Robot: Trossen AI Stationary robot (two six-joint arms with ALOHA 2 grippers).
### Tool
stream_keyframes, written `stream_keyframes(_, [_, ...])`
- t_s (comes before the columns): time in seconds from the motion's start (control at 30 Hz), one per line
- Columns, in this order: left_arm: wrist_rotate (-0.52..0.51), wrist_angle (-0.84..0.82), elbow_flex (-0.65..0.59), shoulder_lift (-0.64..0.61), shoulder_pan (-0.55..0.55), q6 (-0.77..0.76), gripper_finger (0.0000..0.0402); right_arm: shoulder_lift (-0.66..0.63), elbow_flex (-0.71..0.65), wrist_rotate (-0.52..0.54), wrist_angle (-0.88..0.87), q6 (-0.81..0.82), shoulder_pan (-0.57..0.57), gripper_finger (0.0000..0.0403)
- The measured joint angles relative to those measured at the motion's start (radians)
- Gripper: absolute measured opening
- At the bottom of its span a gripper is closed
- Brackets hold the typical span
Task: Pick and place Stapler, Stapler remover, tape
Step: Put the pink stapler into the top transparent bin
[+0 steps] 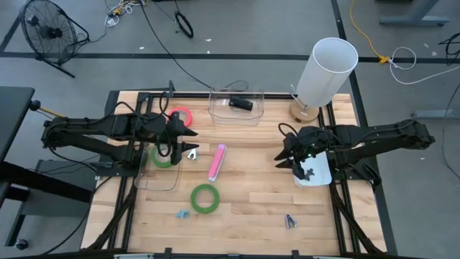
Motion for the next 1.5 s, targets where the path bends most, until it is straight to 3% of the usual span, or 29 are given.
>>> stream_keyframes(0.33, [0.006, 0.120, 0.000, 0.000, 0.005, -0.077, 0.0213, 0.005, 0.000, 0.067, 0.073, 0.010, 0.000, 0.0158])
stream_keyframes(0.8, [0.011, 0.114, 0.004, 0.057, 0.008, -0.101, 0.0213, 0.005, 0.000, 0.090, 0.073, 0.010, 0.000, 0.0177])
stream_keyframes(1.1, [0.012, -0.081, 0.205, 0.196, 0.024, -0.088, 0.0213, 0.005, 0.000, 0.133, 0.071, -0.014, -0.003, 0.0177])
stream_keyframes(1.3, [0.011, -0.185, 0.304, 0.286, 0.057, -0.200, 0.0213, 0.005, 0.000, 0.133, 0.068, -0.002, -0.003, 0.0177])
stream_keyframes(1.5, [0.044, -0.199, 0.327, 0.354, 0.087, -0.333, 0.0213, 0.005, 0.000, 0.143, 0.046, 0.026, -0.003, 0.0177])
